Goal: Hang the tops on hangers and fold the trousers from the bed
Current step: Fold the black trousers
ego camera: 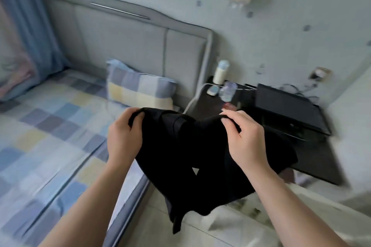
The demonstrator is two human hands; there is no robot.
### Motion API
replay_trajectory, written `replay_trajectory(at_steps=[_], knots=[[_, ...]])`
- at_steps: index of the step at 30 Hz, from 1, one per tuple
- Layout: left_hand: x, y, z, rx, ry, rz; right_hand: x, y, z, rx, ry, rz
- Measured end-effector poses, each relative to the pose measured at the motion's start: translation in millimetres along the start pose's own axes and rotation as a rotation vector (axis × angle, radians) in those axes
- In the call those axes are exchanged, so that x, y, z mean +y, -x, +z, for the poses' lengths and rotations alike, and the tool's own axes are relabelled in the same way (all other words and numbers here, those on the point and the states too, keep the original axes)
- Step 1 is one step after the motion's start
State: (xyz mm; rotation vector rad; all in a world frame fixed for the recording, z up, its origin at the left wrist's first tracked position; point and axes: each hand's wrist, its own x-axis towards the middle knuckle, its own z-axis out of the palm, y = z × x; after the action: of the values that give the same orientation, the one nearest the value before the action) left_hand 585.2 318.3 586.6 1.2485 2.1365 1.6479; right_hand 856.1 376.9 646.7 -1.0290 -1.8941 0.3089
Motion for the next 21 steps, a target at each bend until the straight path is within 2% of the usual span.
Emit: replay_trajectory(at_steps=[5, 9, 13, 17, 21], knots=[[-57, -24, -110, 0.179, 0.006, -0.104, -69, -16, 107, -0.104, -0.198, -0.113], [-102, -24, -185, 0.375, 0.057, -0.233, -130, -22, 176, -0.291, -0.372, -0.104], [-147, -10, -240, 0.574, 0.280, -0.492, -189, -34, 230, -0.444, -0.548, -0.077], [-184, 29, -255, 0.526, 0.444, -0.823, -240, -47, 281, -0.586, -0.710, -0.028], [-208, 68, -240, 0.544, 0.441, -0.944, -274, -53, 336, -0.699, -0.787, -0.016]])
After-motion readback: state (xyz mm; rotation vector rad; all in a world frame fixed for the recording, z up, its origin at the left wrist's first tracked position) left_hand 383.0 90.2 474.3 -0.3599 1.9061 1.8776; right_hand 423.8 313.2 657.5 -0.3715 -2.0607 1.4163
